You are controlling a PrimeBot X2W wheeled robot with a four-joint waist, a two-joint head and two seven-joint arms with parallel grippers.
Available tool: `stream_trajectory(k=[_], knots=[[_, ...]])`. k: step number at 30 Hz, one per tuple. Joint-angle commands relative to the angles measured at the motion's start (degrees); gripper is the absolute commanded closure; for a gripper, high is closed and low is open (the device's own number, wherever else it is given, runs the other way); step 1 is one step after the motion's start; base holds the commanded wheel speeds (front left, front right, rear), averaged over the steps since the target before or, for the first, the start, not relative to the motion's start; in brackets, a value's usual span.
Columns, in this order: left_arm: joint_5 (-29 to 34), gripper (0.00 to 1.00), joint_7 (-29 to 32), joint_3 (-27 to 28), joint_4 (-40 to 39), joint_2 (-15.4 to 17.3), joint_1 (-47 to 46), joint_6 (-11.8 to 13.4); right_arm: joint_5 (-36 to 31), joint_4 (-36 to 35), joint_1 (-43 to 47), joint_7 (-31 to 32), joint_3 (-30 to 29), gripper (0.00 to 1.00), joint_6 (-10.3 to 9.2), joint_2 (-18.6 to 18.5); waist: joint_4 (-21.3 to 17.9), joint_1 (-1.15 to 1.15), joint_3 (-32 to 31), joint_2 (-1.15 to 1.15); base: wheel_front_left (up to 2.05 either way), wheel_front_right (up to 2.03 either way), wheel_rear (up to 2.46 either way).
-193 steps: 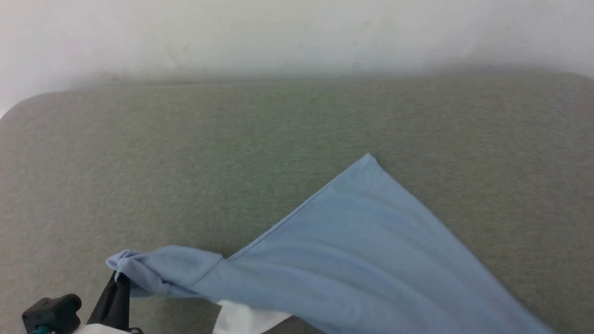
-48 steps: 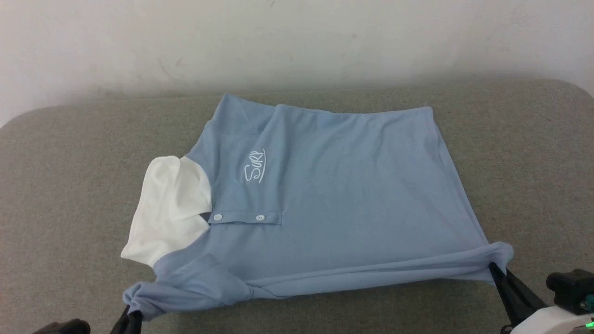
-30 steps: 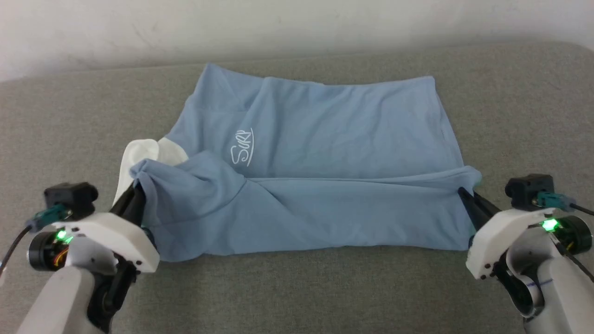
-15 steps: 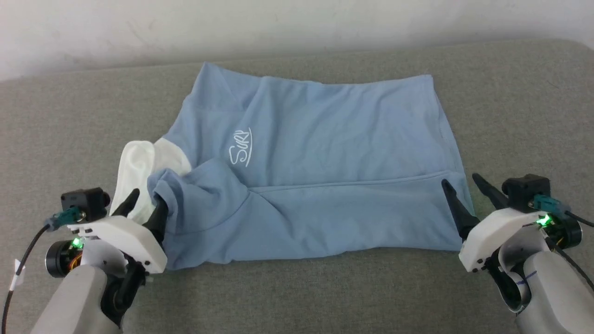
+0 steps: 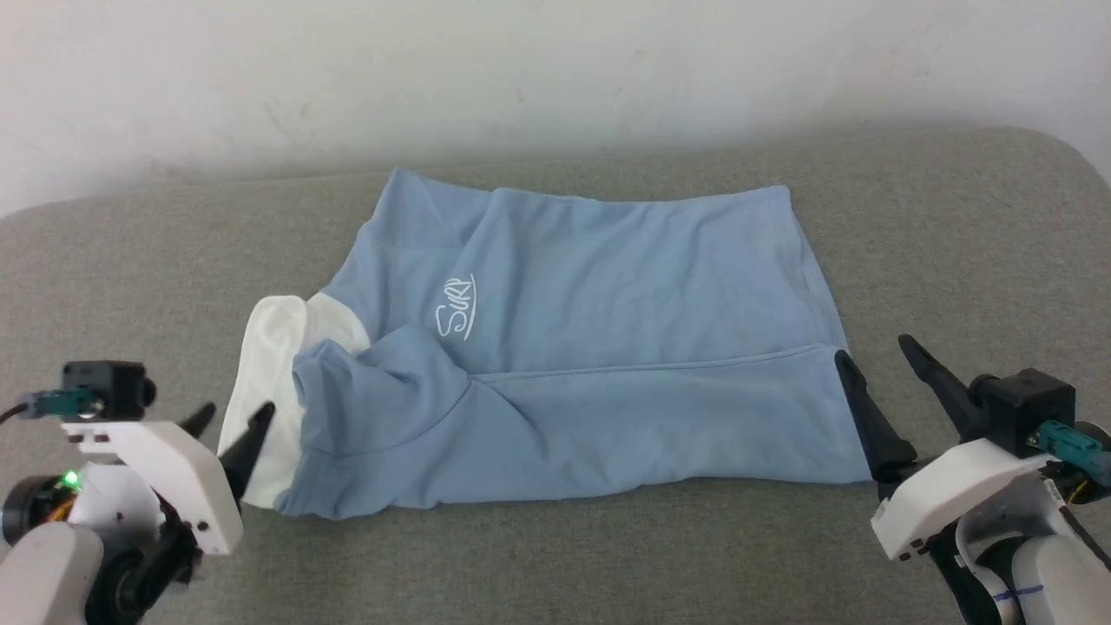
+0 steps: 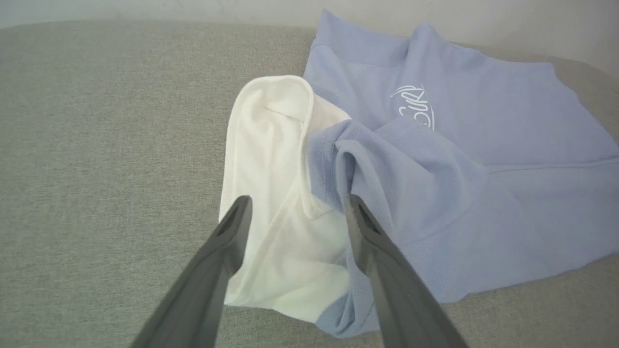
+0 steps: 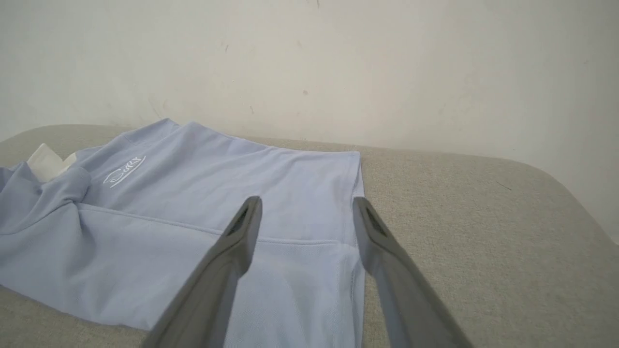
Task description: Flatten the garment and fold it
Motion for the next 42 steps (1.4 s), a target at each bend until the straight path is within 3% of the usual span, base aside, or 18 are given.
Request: stream_trajectory(k=[1, 8, 13, 18, 19, 20, 21, 27, 40, 41, 42], knots=[[-0.4, 0.0, 1.0, -0.5, -0.6, 0.1, 0.8, -0.1, -0.3, -0.7, 0.6, 0.3, -0.1, 0.0, -0.12, 0.2, -0.4, 0.01, -0.2, -0.01, 0.0, 0.0, 0.0], [-2.5, 0.0, 8.5, -3.5, -1.4, -0.1, 2.7, 0.7, -0.2, -5.3, 1.9, 3.1, 0.2, 0.0, -0.12, 0.8, -2.0, 0.01, 0.7, -0.01, 0.0, 0.0, 0.0], [-0.4, 0.0, 9.9, -5.7, 3.9, -0.7, 1.8, 2.3, 0.4, -5.9, 1.9, 3.9, 0.5, 0.0, -0.12, 0.9, -2.9, 0.01, 1.6, -0.01, 0.0, 0.0, 0.0], [0.5, 0.0, 13.5, -9.0, 9.0, -2.0, 1.0, 2.4, 1.0, -6.0, 1.6, 4.4, 0.3, 0.0, -0.12, 0.6, -3.4, 0.01, 2.4, -0.01, 0.0, 0.0, 0.0], [0.5, 0.51, 14.2, -9.6, 9.7, -2.3, 0.9, 2.2, 1.3, -5.8, 1.5, 4.7, 0.2, 0.0, -0.12, 0.6, -3.5, 0.01, 2.5, -0.01, 0.0, 0.0, 0.0], [0.4, 0.69, 14.9, -10.1, 10.2, -2.6, 0.8, 1.8, 1.6, -5.7, 1.5, 5.1, 0.2, 0.0, -0.12, 0.5, -3.5, 0.01, 2.6, -0.01, 0.0, 0.0, 0.0], [-0.1, 1.0, 15.3, -10.3, 10.7, -3.0, 0.7, 1.5, 1.9, -5.7, 1.4, 5.4, 0.2, 0.0, -0.12, 0.3, -3.5, 0.01, 2.7, -0.01, 0.0, 0.0, 0.0], [-0.8, 1.0, 15.0, -10.3, 11.3, -3.5, 0.1, 0.9, 5.0, -2.2, 0.3, 12.5, -0.5, 0.0, -0.12, -1.2, -3.0, 0.01, 3.0, -0.01, 0.0, 0.0, 0.0], [-0.3, 1.0, 9.8, -7.7, 2.1, -2.0, -1.2, 1.1, 12.3, 20.5, -9.7, 27.9, 2.7, 0.0, -0.12, -2.4, 0.6, 0.01, 4.2, -0.01, 0.0, 0.0, 0.0], [-0.2, 1.0, 9.9, -7.8, 1.4, -1.9, -1.1, 1.0, 12.9, 22.2, -10.2, 29.3, 3.0, 0.18, -0.12, -2.1, 0.8, 0.01, 4.2, -0.01, 0.0, 0.0, 0.0], [-0.3, 1.0, 9.9, -7.8, 0.9, -1.8, -1.0, 1.0, 13.6, 23.6, -10.5, 31.0, 3.4, 0.6, -0.12, -1.9, 1.0, 0.01, 4.2, -0.01, 0.0, 0.0, 0.0]])
